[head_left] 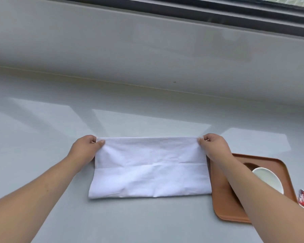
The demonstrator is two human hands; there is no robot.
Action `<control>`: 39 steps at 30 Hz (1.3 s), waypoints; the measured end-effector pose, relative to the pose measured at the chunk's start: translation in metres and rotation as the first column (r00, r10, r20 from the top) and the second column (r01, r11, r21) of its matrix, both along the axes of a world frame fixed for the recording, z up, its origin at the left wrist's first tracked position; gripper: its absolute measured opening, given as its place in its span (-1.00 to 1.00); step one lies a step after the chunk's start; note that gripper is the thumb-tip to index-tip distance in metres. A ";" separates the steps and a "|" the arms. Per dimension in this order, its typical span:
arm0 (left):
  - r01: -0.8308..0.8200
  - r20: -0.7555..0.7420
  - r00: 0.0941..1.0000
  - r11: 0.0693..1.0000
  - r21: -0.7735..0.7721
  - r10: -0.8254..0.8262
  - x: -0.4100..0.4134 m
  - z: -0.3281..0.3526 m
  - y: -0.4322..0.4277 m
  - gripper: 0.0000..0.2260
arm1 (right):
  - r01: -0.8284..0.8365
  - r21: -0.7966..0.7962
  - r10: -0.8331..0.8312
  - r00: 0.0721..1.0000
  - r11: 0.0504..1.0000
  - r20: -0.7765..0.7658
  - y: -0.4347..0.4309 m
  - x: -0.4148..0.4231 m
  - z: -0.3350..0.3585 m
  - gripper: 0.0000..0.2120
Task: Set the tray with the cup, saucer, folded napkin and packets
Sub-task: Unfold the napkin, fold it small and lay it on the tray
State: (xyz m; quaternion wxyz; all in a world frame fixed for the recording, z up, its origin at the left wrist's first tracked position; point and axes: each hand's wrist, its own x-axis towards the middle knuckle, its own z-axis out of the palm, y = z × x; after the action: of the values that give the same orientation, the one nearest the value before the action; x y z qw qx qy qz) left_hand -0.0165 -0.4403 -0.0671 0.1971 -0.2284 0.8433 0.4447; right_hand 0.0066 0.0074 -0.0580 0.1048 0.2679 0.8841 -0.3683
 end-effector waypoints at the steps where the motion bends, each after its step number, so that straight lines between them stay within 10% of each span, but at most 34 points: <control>1: 0.003 0.001 1.000 1.000 -0.009 -0.003 -0.002 -0.002 0.000 -0.74 | -0.009 0.021 0.009 1.000 1.000 0.017 0.001 -0.003 -0.002 -0.79; 23: 0.103 -0.174 0.960 0.850 -0.517 -0.221 0.003 -0.013 0.012 -0.71 | -0.311 0.461 0.293 0.950 0.831 0.113 -0.016 -0.004 0.005 -0.91; 29: 0.471 -0.200 0.670 0.618 -0.630 -0.715 0.064 0.001 0.017 -0.60 | -0.692 0.461 0.739 0.665 0.556 0.107 -0.018 0.057 0.015 -0.80; 35: 0.674 0.044 0.599 0.473 -0.567 -0.800 0.117 0.000 0.006 -0.15 | -0.815 0.458 0.848 0.487 0.355 0.210 -0.001 0.119 0.016 -0.55; 39: 0.622 0.012 0.576 0.430 -0.654 -0.817 0.161 0.010 0.004 -0.27 | -0.766 0.557 0.856 0.486 0.320 0.177 0.009 0.156 0.022 -0.76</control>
State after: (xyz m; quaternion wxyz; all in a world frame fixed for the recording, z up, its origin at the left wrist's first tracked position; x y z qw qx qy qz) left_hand 0.1448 -0.4359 -0.0567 0.1537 0.1830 0.9694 0.0563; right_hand 0.1624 0.0167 -0.0359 0.1230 -0.2231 0.9670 -0.0022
